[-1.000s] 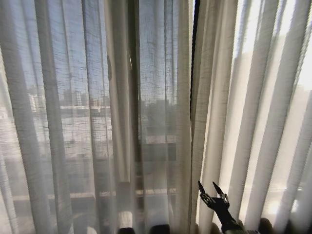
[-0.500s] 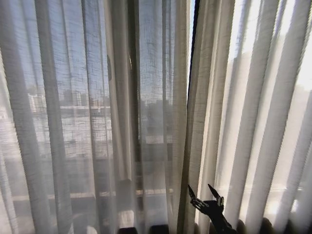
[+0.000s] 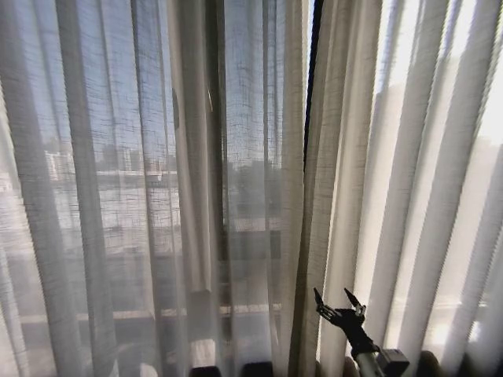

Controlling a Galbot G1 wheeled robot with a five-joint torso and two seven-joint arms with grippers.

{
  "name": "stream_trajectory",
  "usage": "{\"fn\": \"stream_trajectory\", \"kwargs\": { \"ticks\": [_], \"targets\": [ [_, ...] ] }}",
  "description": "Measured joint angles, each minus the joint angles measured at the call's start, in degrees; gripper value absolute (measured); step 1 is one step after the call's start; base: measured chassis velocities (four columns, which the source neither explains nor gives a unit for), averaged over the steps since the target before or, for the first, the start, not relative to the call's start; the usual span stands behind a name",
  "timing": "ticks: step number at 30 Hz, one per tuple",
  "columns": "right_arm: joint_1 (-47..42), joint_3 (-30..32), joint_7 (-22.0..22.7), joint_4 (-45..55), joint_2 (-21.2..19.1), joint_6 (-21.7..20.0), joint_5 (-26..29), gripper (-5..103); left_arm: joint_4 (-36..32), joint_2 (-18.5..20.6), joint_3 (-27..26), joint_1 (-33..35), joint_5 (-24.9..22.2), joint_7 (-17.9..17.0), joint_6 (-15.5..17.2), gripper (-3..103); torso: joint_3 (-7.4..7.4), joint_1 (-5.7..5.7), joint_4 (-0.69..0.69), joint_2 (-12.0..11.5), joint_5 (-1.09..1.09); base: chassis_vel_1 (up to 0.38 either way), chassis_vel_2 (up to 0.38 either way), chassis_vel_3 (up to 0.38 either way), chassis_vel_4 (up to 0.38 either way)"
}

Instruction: Open the curtains by pulling them apart, changing their state from closed to fully open.

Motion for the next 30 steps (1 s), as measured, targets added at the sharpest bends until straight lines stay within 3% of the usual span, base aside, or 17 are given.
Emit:
{"fn": "stream_trajectory", "kwargs": {
  "ticks": [10,30],
  "targets": [
    [4.8,-0.5,2.9,-5.9,-1.0,-1.3,-2.7,100,-0.6,-0.1,-0.2,0.8,-0.3,0.0,-0.6,100,0.00,0.00,0.00,0.0,0.00,0.000,0.000,0.000,0.000],
    [11.8,-3.8,2.4,-14.9,0.0,0.0,-0.4,101,-1.7,-0.6,-0.1,2.1,0.5,0.5,-1.2,100,0.00,0.00,0.00,0.0,0.00,0.000,0.000,0.000,0.000]
  ]
}}
